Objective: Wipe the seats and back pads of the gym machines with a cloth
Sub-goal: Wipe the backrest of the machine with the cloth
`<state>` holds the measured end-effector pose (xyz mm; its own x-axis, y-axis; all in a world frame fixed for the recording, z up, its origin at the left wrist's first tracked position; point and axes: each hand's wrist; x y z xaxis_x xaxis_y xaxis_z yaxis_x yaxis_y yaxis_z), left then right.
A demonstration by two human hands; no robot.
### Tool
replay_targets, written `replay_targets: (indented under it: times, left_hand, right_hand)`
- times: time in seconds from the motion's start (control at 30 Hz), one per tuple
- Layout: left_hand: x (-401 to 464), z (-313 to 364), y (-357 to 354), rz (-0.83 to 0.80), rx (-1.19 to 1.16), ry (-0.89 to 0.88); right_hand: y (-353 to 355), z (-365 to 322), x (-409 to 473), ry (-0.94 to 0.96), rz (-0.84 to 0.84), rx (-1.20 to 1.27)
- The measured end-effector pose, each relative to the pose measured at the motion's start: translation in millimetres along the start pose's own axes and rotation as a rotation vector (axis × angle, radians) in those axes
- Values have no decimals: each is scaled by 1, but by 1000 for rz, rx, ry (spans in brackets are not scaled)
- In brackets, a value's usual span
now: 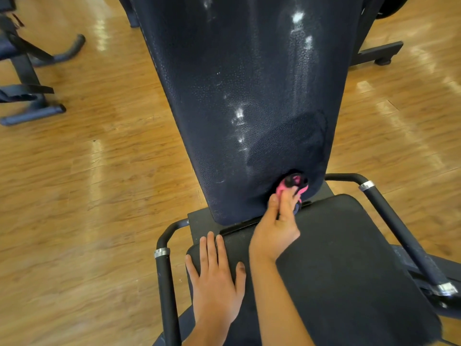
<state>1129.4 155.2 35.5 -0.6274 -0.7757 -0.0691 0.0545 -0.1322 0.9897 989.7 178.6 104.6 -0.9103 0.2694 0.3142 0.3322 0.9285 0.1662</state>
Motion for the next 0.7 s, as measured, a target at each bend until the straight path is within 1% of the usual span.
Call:
replay_targets:
  times: [0.07,0.13,0.17,0.23,0.3,0.37,0.4,0.43,0.5,0.53,0.6,0.63,0.7]
  left_hand:
    - [1,0,0,1,4,-9]
    - [1,0,0,-1,1,2]
    - [1,0,0,-6,1,10]
    - [0,1,1,-11,-2,12]
    - [1,1,2,-19,-2,14]
    - [1,1,2,-26,2,24]
    - [1,1,2,-31,4,28]
    - [1,1,3,-40,2,27]
    - [2,1,4,-37,-5,17]
    - [2,2,4,-37,-10,16]
    - [1,2,4,-46,-19,13]
    - [1,2,4,-48,-19,11]
    - [2,1,3,-54,-18,12]
  right_hand:
    - [1,1,-13,76,-63,-15]
    - [10,0,-11,63,-80,-5]
    - [18,-2,-5,25,-68,9]
    - [38,-4,13,-50,14,17]
    - [54,-3,42,-100,151,5]
    - [61,0,72,-138,259,-16]
    - [58,-1,83,-140,286,-32]
    - [51,-3,89,-125,281,-50]
    - [30,-4,85,-62,176,-101]
    - [20,-5,76,-43,111,-132]
    - [8,-3,54,-44,34,-151]
    - [6,-2,41,-40,10,-154]
    - [8,1,9,4,-92,-184]
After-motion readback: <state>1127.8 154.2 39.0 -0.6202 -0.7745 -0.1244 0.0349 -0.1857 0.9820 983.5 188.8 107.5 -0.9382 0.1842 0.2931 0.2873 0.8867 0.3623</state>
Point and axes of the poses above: each hand's wrist, its own x-axis towards the middle knuckle, its own y-axis out of the back of the hand, z = x × y, and after that the axes turned 14 degrees about y, right-handed
